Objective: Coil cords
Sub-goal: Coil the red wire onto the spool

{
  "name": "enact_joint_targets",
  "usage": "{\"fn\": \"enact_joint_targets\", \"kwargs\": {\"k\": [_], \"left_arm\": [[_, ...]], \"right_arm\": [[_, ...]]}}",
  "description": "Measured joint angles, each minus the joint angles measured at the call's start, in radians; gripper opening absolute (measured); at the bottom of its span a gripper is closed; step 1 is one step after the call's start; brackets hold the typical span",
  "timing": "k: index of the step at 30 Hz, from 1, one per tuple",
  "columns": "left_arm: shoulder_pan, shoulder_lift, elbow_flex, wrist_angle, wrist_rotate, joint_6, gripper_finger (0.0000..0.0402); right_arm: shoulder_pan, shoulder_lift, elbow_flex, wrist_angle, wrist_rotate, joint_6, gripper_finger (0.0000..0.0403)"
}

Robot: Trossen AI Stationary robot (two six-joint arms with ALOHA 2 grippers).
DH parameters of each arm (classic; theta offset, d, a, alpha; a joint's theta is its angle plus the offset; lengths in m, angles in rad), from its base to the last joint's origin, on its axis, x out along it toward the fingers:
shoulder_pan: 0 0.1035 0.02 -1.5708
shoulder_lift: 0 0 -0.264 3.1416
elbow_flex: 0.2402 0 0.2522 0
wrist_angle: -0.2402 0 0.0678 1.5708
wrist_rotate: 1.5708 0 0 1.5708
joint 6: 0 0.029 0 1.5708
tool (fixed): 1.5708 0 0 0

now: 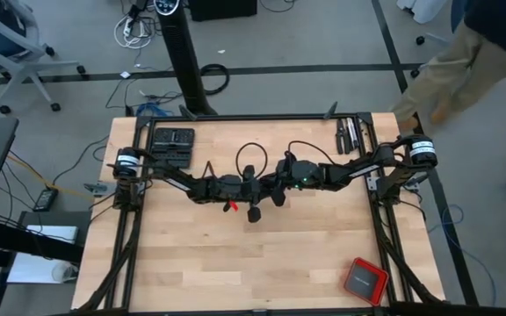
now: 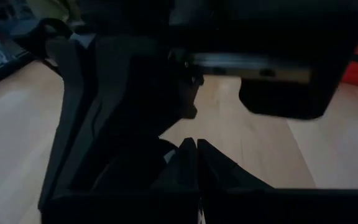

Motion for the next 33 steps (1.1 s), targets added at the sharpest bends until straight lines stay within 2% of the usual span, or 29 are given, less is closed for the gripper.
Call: {"fn": "enact_joint_targets", "kwargs": {"k": [9,19,28,33], "left_arm": [[0.000,0.000,0.043,-0.106,-0.027,-0.012,0.0001],[-0.001,0.000,0.054,-0.119,0.009,-0.030,0.0001],[0.001,0.087,0.187,-0.240,0.016,-0.021,0.0001],[0.002,0.091,0.207,-0.253,0.029,-0.020,0.0001]], "right_arm": [[0.021,0.001,0.002,-0.066,0.021,-0.027,0.0000],[0.045,0.001,0.002,-0.062,-0.002,-0.095,0.0000],[0.035,0.003,-0.003,-0.102,-0.016,-0.139,0.0000],[0.035,0.002,-0.002,-0.124,-0.017,-0.139,0.0000]]}}
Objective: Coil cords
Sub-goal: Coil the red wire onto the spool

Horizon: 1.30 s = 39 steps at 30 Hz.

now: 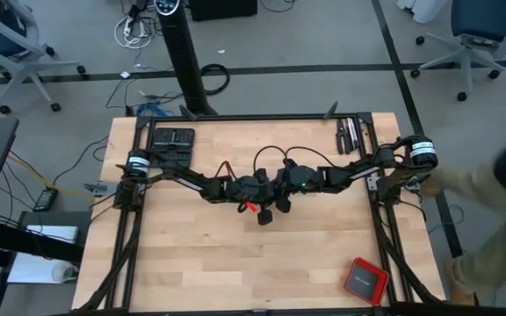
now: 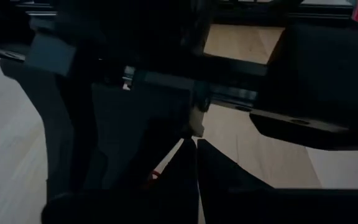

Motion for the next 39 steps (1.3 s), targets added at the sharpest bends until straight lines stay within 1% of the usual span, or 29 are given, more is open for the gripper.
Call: {"fn": "enact_joint_targets", "kwargs": {"k": [4,6,13,17,21,26,27,30,34,37,39], "left_arm": [[0.000,-0.002,0.001,-0.017,-0.005,0.001,0.0002],[0.000,-0.003,0.002,-0.025,-0.007,0.001,0.0010],[0.000,-0.004,0.002,-0.032,-0.006,0.020,0.0077],[0.000,-0.004,0.002,-0.033,0.023,0.032,0.0100],[0.000,-0.008,0.002,-0.041,0.038,0.051,0.0102],[0.000,-0.047,0.002,-0.125,0.045,0.114,0.0100],[0.000,-0.056,0.002,-0.139,0.045,0.123,0.0099],[0.002,-0.096,0.002,-0.215,0.038,0.141,0.0099],[0.005,-0.159,0.002,-0.379,0.010,0.176,0.0099],[0.007,-0.187,0.002,-0.447,0.002,0.181,0.0099],[0.008,-0.202,0.002,-0.486,-0.004,0.188,0.0099]], "right_arm": [[-0.002,0.000,0.001,0.003,0.007,-0.010,0.0000],[-0.002,0.000,0.001,0.006,0.009,-0.016,0.0000],[-0.002,0.000,0.000,0.005,0.020,-0.017,0.0000],[-0.002,0.000,-0.011,0.012,0.019,-0.008,0.0000],[-0.001,0.000,-0.016,0.011,0.014,-0.001,0.0000],[0.010,-0.001,-0.017,0.012,0.017,-0.003,0.0000],[0.013,-0.001,-0.016,0.015,0.032,-0.007,0.0000],[0.016,-0.001,-0.017,0.025,0.041,-0.020,0.0000],[0.016,-0.001,-0.017,0.026,0.044,-0.029,0.0000],[0.015,0.001,-0.017,0.038,0.043,-0.045,0.0000],[0.015,0.030,-0.017,0.086,0.041,-0.050,0.0000]]}}
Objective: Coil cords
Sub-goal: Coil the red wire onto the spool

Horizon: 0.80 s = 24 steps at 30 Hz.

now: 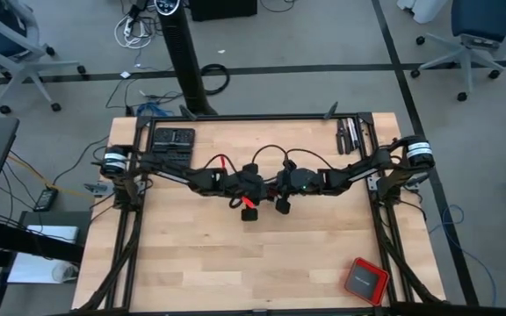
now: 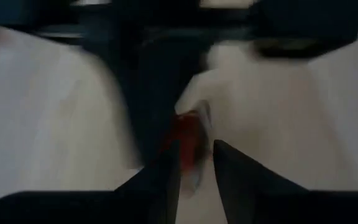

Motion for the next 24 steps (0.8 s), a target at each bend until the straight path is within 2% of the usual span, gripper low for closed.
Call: {"fn": "enact_joint_targets", "kwargs": {"k": [5,15,19,24], "left_arm": [[0.007,-0.034,-0.008,-0.103,-0.055,0.035,0.0099],[0.002,-0.181,-0.184,-0.009,-0.016,0.011,0.0099],[0.000,-0.190,-0.210,-0.020,-0.016,-0.007,0.0099],[-0.002,-0.190,-0.216,-0.010,-0.016,-0.007,0.0099]], "right_arm": [[0.008,0.067,0.002,0.102,-0.046,0.012,0.0000],[0.011,0.067,0.002,0.096,-0.028,-0.004,0.0002],[0.014,0.067,0.002,0.089,-0.026,-0.001,0.0007],[0.020,0.067,0.002,0.068,-0.021,0.016,0.0035]]}}
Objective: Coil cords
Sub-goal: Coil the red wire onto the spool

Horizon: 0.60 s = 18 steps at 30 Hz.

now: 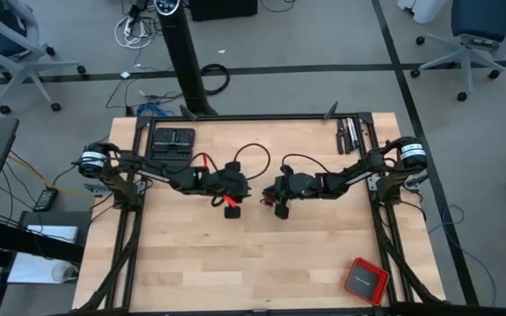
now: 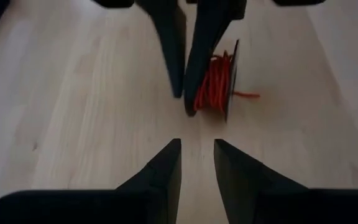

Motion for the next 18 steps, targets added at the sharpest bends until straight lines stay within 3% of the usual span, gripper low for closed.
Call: {"fn": "enact_joint_targets", "kwargs": {"k": [8,18], "left_arm": [[0.000,0.000,0.000,0.030,0.014,0.020,0.0099],[-0.001,0.000,0.000,0.027,0.018,0.019,0.0099]], "right_arm": [[0.000,-0.005,0.000,-0.013,0.003,0.017,0.0069],[0.002,-0.071,-0.002,-0.119,-0.005,0.018,0.0064]]}}
